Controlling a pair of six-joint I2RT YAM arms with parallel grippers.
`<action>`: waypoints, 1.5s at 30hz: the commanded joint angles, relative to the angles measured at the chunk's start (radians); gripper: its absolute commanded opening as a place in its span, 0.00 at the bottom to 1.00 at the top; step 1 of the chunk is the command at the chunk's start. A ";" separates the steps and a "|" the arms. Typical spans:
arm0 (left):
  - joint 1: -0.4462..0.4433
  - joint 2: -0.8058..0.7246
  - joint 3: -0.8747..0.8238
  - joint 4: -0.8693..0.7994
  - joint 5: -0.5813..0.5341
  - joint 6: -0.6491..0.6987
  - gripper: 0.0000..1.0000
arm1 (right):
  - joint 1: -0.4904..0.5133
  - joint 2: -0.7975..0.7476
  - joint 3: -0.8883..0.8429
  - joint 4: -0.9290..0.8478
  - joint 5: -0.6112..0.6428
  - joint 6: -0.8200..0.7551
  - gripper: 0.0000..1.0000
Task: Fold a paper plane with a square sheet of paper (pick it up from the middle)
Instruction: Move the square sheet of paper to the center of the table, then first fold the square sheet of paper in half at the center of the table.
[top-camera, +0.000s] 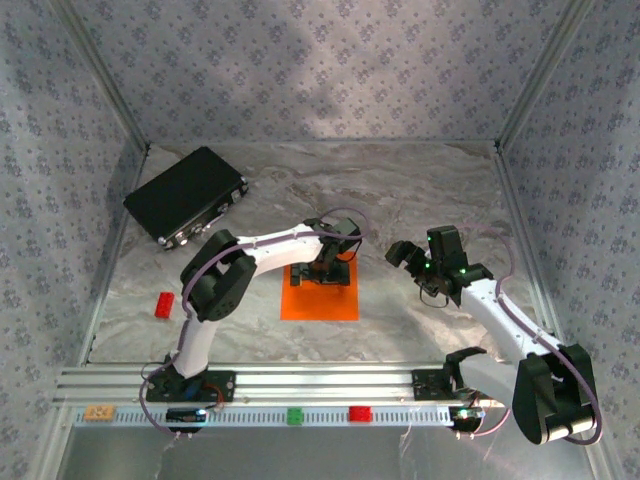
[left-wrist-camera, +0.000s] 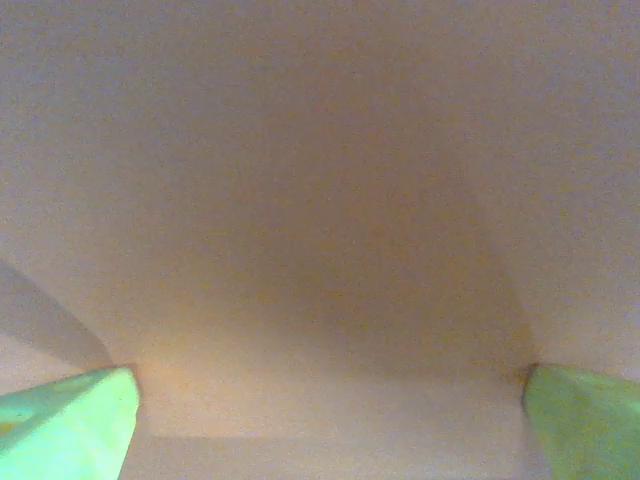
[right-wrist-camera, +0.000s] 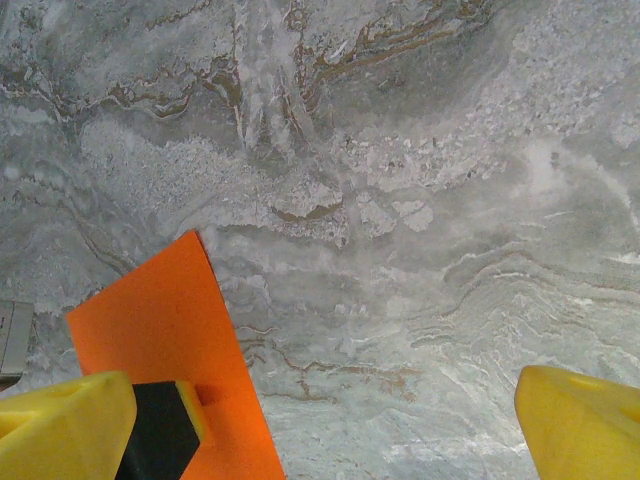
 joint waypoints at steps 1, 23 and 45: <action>-0.007 0.044 -0.013 -0.008 -0.001 -0.007 1.00 | -0.004 0.009 0.025 -0.021 0.000 0.001 0.99; -0.008 0.053 -0.030 0.005 0.003 0.007 0.98 | 0.001 0.057 0.031 0.051 -0.122 -0.027 0.99; -0.010 0.048 -0.035 0.013 0.007 0.011 0.95 | 0.002 0.070 0.038 0.027 -0.107 -0.018 0.99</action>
